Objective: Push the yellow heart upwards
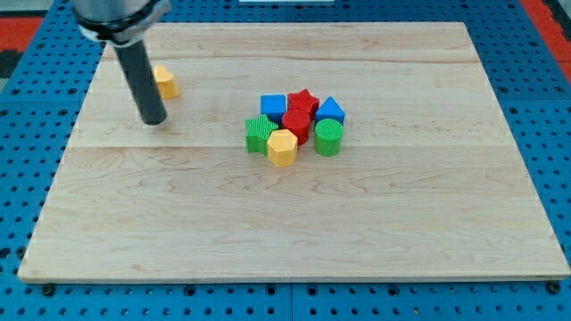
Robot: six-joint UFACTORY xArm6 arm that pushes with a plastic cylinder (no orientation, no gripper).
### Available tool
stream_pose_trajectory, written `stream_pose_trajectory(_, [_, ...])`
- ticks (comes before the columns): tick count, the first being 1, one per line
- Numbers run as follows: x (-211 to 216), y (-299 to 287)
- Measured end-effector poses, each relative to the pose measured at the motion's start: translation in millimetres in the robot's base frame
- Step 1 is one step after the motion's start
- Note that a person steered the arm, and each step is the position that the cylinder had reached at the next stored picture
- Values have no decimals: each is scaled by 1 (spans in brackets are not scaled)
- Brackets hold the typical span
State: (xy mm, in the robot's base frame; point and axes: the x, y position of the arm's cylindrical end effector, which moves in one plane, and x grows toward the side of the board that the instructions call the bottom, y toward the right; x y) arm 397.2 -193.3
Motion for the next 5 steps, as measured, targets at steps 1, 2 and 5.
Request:
stream_pose_trajectory(1, [0, -13])
stream_pose_trajectory(2, [-3, -12])
stream_pose_trajectory(5, [-56, 15])
